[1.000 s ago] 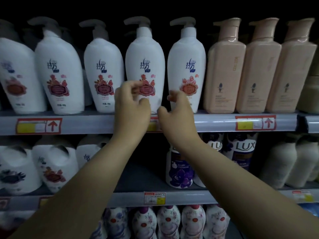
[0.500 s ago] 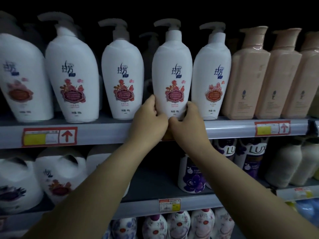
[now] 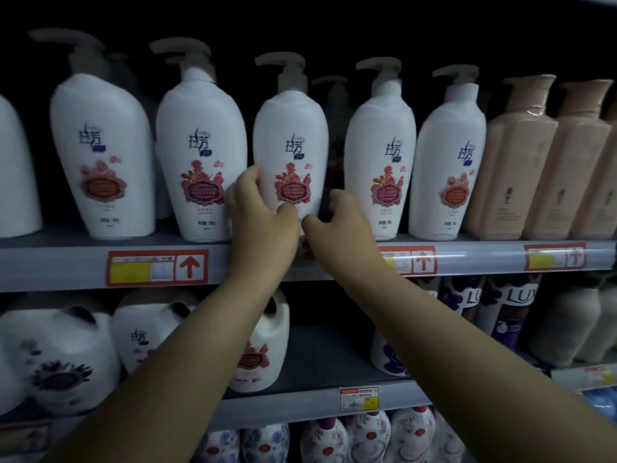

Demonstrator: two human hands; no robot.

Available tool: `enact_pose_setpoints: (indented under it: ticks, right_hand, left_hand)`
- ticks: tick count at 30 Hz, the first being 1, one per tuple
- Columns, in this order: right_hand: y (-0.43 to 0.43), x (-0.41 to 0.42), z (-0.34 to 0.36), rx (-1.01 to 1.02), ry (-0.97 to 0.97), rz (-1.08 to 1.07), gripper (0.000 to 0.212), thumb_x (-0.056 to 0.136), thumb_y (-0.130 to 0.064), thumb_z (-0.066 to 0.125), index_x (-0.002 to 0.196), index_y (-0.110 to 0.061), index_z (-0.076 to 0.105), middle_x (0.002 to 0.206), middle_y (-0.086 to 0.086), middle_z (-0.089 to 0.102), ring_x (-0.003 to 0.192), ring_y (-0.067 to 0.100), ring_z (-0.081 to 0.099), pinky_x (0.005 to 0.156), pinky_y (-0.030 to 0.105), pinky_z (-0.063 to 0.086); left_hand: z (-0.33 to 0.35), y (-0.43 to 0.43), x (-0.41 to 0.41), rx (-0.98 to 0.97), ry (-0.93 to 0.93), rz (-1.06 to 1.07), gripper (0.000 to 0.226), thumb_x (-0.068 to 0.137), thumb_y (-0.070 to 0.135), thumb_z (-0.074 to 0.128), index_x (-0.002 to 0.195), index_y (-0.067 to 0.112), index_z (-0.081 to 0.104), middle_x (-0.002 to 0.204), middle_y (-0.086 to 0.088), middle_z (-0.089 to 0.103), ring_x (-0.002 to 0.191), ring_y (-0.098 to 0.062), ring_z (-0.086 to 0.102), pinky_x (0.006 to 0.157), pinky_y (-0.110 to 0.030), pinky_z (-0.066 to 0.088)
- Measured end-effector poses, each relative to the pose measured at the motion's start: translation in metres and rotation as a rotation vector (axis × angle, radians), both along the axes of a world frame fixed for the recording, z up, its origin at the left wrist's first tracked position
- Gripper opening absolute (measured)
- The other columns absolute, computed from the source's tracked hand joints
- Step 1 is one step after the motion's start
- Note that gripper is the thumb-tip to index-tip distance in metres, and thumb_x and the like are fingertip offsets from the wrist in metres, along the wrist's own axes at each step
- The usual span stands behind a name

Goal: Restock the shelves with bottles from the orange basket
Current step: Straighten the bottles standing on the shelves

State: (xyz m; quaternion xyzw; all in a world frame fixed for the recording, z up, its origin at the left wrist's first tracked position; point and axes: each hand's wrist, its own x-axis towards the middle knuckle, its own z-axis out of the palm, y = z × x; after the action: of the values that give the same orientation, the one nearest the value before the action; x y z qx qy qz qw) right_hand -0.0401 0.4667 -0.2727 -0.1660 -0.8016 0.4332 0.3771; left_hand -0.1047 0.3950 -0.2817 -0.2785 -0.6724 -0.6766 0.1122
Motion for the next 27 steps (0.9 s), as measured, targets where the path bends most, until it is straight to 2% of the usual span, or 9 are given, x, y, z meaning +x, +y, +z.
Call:
enact_pose_setpoints:
  ticks: [2,5,6,8,12,16,20,24,27]
  right_hand:
    - [-0.002,-0.009,0.002,-0.075,-0.009,0.005,0.032,0.085,-0.017,0.061,0.113,-0.006,0.051,0.104,0.003,0.062,0.086,0.013,0.057,0.058,0.010,0.039]
    - [-0.008,-0.019,0.007,-0.168,-0.013,0.012,0.042,0.083,-0.017,0.063,0.120,-0.005,0.048,0.107,0.005,0.062,0.091,0.019,0.061,0.070,0.025,0.050]
    - [-0.007,-0.021,0.007,-0.174,-0.020,0.007,0.043,0.082,-0.018,0.064,0.120,-0.005,0.047,0.106,0.007,0.062,0.093,0.023,0.063,0.074,0.031,0.052]
    - [-0.007,-0.021,0.008,-0.158,-0.039,-0.004,0.044,0.082,-0.019,0.065,0.120,-0.006,0.047,0.106,0.007,0.062,0.093,0.024,0.063,0.077,0.035,0.054]
    - [-0.006,-0.012,0.005,-0.160,-0.063,0.028,0.044,0.081,-0.022,0.067,0.117,-0.009,0.046,0.104,0.006,0.064,0.087,0.022,0.065,0.076,0.043,0.059]
    - [-0.003,0.003,0.004,-0.172,-0.062,0.094,0.039,0.084,-0.018,0.063,0.117,-0.010,0.044,0.103,0.009,0.061,0.076,0.022,0.064,0.056,0.032,0.059]
    - [0.002,0.010,0.004,-0.139,-0.061,0.112,0.033,0.085,-0.012,0.059,0.115,-0.011,0.044,0.102,0.008,0.060,0.082,0.025,0.066,0.065,0.040,0.061]
    - [0.011,0.018,0.001,-0.110,0.024,0.043,0.031,0.088,-0.012,0.056,0.114,-0.017,0.039,0.096,0.002,0.060,0.081,0.023,0.066,0.069,0.039,0.060]
    - [0.026,0.025,0.000,-0.131,0.168,-0.092,0.035,0.087,-0.008,0.054,0.115,-0.014,0.034,0.086,-0.001,0.054,0.078,0.016,0.060,0.073,0.033,0.054]
  left_hand:
    - [0.004,-0.004,-0.003,-0.110,-0.018,-0.044,0.059,0.081,0.014,0.049,0.139,0.023,0.037,0.138,0.000,0.049,0.122,-0.018,0.051,0.093,-0.031,0.051]
    - [0.016,-0.009,-0.010,-0.187,-0.116,-0.116,0.037,0.083,0.005,0.048,0.119,0.012,0.050,0.114,-0.005,0.063,0.100,-0.021,0.063,0.067,-0.022,0.050]
    - [0.019,-0.010,-0.012,-0.202,-0.139,-0.137,0.033,0.081,0.004,0.048,0.113,0.011,0.052,0.107,-0.006,0.065,0.094,-0.022,0.064,0.066,-0.025,0.052]
    - [0.018,-0.012,-0.014,-0.227,-0.134,-0.149,0.032,0.078,0.005,0.047,0.109,0.011,0.054,0.101,-0.005,0.066,0.092,-0.023,0.065,0.076,-0.034,0.055]
    - [0.013,-0.014,-0.009,-0.220,-0.084,-0.147,0.038,0.073,0.011,0.044,0.109,0.018,0.056,0.104,0.001,0.068,0.095,-0.019,0.064,0.088,-0.040,0.053]
    - [0.011,-0.015,-0.004,-0.234,-0.037,-0.164,0.039,0.079,0.012,0.045,0.114,0.023,0.057,0.107,0.006,0.068,0.098,-0.016,0.065,0.090,-0.040,0.053]
    - [0.011,-0.015,-0.005,-0.202,-0.002,-0.155,0.037,0.082,0.016,0.051,0.117,0.023,0.059,0.109,0.007,0.070,0.100,-0.013,0.065,0.091,-0.037,0.053]
    - [0.012,-0.013,-0.009,-0.173,-0.010,-0.141,0.036,0.089,0.016,0.061,0.125,0.017,0.054,0.117,0.002,0.067,0.102,-0.011,0.064,0.084,-0.021,0.050]
    - [0.011,-0.007,-0.009,-0.184,0.000,-0.106,0.046,0.085,0.022,0.068,0.127,0.018,0.050,0.119,0.002,0.065,0.104,-0.013,0.063,0.091,-0.029,0.049]
